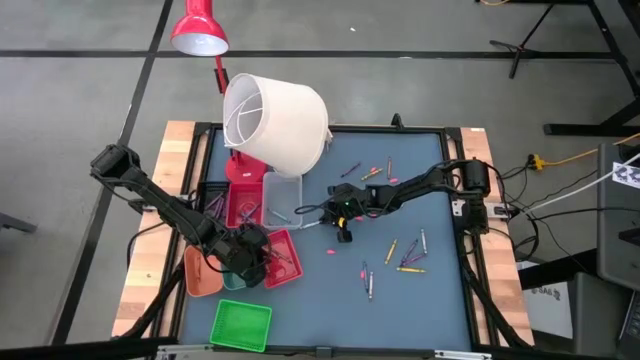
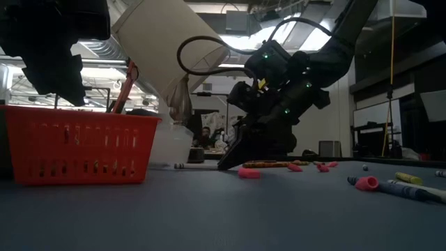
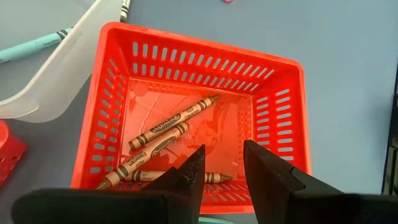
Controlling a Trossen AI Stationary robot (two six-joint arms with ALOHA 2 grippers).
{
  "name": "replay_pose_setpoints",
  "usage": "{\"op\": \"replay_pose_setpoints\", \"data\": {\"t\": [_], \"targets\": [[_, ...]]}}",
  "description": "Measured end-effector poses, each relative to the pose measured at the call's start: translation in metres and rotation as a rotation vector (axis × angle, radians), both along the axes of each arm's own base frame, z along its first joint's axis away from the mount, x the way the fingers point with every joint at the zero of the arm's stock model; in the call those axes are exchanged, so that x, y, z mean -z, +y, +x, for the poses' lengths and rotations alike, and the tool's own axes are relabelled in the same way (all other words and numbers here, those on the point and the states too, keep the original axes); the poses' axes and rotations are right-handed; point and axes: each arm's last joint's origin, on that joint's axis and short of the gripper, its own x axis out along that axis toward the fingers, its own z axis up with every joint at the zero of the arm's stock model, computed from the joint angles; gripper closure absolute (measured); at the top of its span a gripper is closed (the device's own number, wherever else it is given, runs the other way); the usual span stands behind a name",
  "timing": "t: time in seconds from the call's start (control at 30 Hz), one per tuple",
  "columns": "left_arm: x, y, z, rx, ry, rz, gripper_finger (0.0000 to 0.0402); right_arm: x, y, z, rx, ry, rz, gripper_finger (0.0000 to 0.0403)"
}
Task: Sort crayons
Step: Put the gray crayon into the green bin
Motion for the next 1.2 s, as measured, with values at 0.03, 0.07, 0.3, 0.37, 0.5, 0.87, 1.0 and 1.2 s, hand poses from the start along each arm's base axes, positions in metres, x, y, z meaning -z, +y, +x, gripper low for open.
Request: {"op": "replay_pose_setpoints", "data": {"t": [0.03, 0.07, 0.3, 0.37, 0.5, 0.87, 1.0, 1.2], "targets": [[0.000, 0.000, 0.000, 0.000, 0.000, 0.000, 0.0307, 0.000, 0.000, 0.000, 0.001, 0.001, 0.001, 0.0382], [0.000, 0.000, 0.000, 0.001, 0.000, 0.000, 0.0307, 0.000, 0.000, 0.000, 0.001, 0.000, 0.002, 0.0382], [0.000, 0.000, 0.000, 0.003, 0.000, 0.002, 0.0307, -0.009, 0.002, -0.004, -0.010, 0.020, 0.030, 0.0393], [0.000, 0.000, 0.000, 0.007, 0.000, 0.005, 0.0308, -0.014, 0.002, -0.007, -0.011, 0.038, 0.038, 0.0392], [0.000, 0.000, 0.000, 0.006, -0.001, 0.007, 0.0308, -0.026, 0.003, -0.014, -0.014, 0.073, 0.045, 0.0390], [-0.008, 0.001, 0.008, -0.113, -0.165, 0.088, 0.0308, -0.063, 0.035, -0.021, -0.106, -0.009, 0.040, 0.0388], [-0.014, 0.000, 0.013, -0.172, -0.268, 0.087, 0.0308, -0.070, 0.052, -0.016, -0.155, -0.101, 0.040, 0.0387], [-0.023, -0.002, 0.020, -0.205, -0.378, 0.021, 0.0308, -0.081, 0.070, -0.011, -0.173, -0.240, 0.007, 0.0387]]}}
